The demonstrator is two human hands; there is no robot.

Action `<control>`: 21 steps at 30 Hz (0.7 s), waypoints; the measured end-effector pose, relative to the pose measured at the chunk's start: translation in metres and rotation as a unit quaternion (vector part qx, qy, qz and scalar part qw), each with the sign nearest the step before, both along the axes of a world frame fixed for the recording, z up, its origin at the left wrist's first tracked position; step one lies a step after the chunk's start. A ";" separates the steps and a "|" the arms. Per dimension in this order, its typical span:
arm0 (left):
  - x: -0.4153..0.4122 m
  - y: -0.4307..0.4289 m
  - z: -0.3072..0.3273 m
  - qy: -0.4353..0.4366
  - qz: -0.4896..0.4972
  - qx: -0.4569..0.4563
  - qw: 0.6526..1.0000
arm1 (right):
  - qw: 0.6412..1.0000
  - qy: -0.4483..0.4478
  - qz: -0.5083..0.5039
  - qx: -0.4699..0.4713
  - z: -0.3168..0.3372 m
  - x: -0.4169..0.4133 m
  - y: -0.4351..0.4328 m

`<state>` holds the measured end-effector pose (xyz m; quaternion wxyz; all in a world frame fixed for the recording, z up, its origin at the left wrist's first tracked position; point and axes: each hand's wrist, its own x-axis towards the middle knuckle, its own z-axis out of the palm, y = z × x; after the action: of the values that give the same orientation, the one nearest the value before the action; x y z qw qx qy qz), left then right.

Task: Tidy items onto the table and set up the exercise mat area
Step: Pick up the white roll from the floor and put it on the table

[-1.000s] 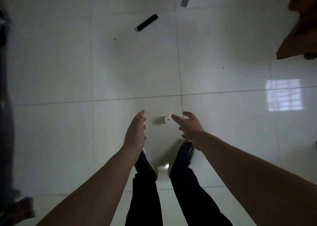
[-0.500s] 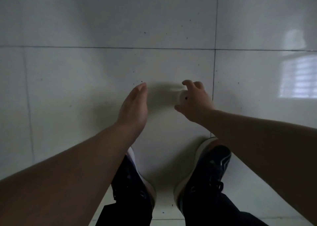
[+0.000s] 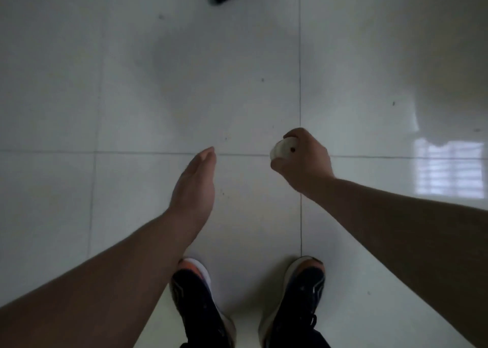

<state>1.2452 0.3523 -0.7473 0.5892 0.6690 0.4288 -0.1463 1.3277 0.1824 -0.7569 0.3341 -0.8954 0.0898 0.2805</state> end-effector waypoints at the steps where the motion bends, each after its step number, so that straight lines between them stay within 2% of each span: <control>1: 0.013 0.003 0.028 -0.016 -0.003 0.002 1.000 | 1.000 -0.017 -0.002 0.009 0.030 0.015 0.003; 6: 0.073 0.006 0.189 -0.083 -0.062 0.046 0.994 | 0.994 -0.087 -0.026 0.068 0.199 0.083 0.019; 10: 0.112 0.004 0.321 -0.133 -0.016 0.020 0.991 | 0.981 -0.143 -0.049 0.124 0.341 0.115 0.028; 14: 0.130 0.001 0.460 -0.154 0.051 -0.047 0.986 | 0.968 -0.171 -0.066 0.174 0.468 0.123 0.030; 17: 0.129 -0.003 0.538 -0.166 0.075 -0.074 0.980 | 0.961 -0.181 -0.070 0.198 0.542 0.117 0.028; 21: 0.121 -0.010 0.608 -0.197 0.065 -0.062 0.976 | 0.955 -0.205 -0.078 0.199 0.612 0.101 0.023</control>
<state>1.3658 0.3421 -0.1389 0.7104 0.6178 0.3371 0.0009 1.4283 0.2054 -0.1454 0.5375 -0.8392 0.0318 0.0762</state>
